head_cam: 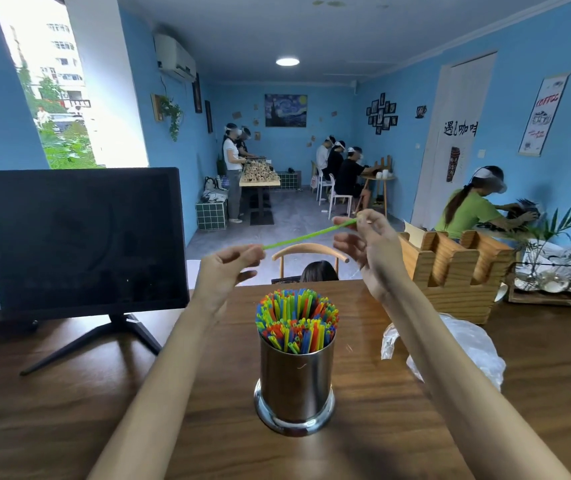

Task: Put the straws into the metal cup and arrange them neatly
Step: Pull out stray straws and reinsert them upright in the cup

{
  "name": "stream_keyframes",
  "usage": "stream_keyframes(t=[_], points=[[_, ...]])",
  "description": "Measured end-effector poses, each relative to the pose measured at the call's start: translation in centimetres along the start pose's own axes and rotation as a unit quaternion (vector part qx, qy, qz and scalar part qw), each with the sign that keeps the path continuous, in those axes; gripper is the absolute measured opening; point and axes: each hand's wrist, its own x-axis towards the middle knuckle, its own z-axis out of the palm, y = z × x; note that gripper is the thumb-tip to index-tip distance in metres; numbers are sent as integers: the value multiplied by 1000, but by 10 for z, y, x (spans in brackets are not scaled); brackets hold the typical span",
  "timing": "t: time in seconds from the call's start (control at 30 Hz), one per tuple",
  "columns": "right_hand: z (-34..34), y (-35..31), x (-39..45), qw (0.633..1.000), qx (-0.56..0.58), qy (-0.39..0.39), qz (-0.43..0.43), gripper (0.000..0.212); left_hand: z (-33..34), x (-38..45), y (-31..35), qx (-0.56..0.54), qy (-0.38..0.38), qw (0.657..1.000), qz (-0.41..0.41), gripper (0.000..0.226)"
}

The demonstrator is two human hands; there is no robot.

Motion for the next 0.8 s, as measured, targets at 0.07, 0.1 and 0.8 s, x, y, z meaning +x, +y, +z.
stream_keyframes(t=[0.07, 0.1, 0.8], points=[[-7, 9, -3, 996, 25, -42, 68, 15, 0, 4, 5, -97, 45, 994, -11, 19], [-10, 13, -6, 992, 24, -75, 101, 22, 0, 6, 7, -141, 65, 988, -7, 14], [-22, 72, 11, 861, -458, -193, 108, 38, 20, -8, -32, 327, -111, 934, 94, 19]])
